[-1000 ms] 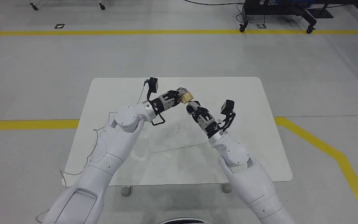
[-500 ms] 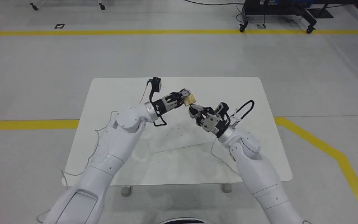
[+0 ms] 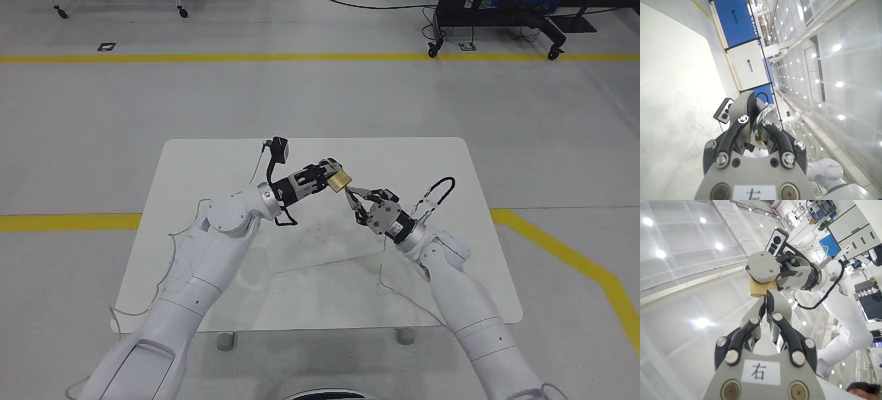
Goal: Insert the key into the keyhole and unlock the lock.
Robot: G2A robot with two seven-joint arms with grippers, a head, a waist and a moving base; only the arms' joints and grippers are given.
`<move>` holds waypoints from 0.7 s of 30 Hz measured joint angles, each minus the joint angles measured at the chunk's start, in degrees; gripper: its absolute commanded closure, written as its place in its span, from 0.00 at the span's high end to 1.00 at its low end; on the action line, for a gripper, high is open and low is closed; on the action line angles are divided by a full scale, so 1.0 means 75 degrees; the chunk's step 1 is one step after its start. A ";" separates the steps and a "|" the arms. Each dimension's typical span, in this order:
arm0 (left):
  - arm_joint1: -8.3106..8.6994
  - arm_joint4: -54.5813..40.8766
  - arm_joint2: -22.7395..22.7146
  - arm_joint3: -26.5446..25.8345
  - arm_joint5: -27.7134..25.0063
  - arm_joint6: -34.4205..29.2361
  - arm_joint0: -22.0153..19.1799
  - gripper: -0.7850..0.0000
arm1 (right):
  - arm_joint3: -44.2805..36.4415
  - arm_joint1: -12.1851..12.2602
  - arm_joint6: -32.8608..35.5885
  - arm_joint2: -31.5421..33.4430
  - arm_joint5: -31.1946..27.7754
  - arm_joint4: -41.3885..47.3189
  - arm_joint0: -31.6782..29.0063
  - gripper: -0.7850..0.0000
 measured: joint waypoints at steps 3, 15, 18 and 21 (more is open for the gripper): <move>0.0003 -0.0001 -0.0018 -0.0012 0.0000 0.0003 0.0009 0.00 | 0.0018 0.0012 -0.0011 0.0008 -0.0071 -0.0019 -0.0001 0.14; 0.0035 -0.0063 -0.0163 -0.0074 0.0012 0.0008 0.0068 0.00 | -0.1049 0.0089 -0.1055 0.0280 -0.2396 -0.1427 -0.0768 1.00; 0.0055 0.0066 -0.0184 -0.0054 0.0102 -0.0018 0.0038 0.00 | -0.1535 0.0124 -0.1649 0.0440 -0.3352 -0.2307 -0.1097 1.00; 0.0098 0.0782 -0.0113 -0.0040 0.0292 0.0106 -0.0053 0.00 | -0.2132 0.0188 -0.2359 0.0687 -0.4429 -0.3741 -0.1525 1.00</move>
